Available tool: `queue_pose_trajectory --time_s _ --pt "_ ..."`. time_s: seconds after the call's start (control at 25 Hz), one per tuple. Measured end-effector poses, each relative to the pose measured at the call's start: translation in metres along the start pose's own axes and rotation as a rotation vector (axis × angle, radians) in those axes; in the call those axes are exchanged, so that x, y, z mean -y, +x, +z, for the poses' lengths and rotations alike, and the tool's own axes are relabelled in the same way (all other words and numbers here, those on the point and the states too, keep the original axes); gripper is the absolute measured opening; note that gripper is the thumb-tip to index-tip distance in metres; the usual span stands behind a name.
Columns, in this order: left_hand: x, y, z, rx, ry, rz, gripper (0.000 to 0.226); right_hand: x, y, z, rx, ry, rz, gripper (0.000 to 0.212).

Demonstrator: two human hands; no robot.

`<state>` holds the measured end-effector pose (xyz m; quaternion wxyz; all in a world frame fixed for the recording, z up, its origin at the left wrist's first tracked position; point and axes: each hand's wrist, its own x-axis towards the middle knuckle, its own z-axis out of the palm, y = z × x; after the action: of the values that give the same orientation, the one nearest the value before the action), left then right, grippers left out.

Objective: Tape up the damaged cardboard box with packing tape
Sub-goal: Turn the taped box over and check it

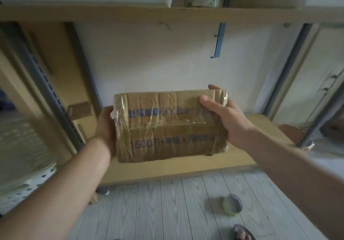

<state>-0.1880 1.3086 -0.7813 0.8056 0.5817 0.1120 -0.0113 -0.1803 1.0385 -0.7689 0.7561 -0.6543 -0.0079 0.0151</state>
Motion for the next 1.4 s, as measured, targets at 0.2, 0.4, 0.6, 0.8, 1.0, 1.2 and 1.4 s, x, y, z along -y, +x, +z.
queue_pose_trajectory --time_s 0.2,0.4,0.6,0.8,1.0,1.2,1.4 --pt "-0.005 -0.043 0.001 0.329 0.368 0.202 0.074 -0.016 -0.025 0.002 -0.198 0.114 0.115 0.025" --pt "0.005 -0.039 0.000 0.273 0.347 0.130 0.042 -0.013 -0.029 0.000 -0.192 -0.059 0.012 0.028" --pt "-0.001 -0.014 -0.004 0.238 0.180 0.080 0.038 -0.020 -0.023 -0.005 -0.087 -0.201 -0.194 0.051" --pt "0.007 0.000 0.009 0.261 0.236 0.189 0.033 -0.017 -0.007 -0.009 -0.132 -0.076 -0.184 0.042" --pt "0.015 0.023 0.005 0.207 0.380 0.384 0.061 -0.017 0.004 -0.011 -0.096 -0.051 -0.170 0.048" --pt "0.023 0.033 0.006 0.098 0.523 0.548 0.059 -0.027 0.012 -0.011 -0.153 -0.175 -0.303 0.055" --pt "0.023 0.028 0.012 0.206 0.444 0.293 0.027 -0.034 0.016 -0.011 -0.130 -0.322 -0.274 0.095"
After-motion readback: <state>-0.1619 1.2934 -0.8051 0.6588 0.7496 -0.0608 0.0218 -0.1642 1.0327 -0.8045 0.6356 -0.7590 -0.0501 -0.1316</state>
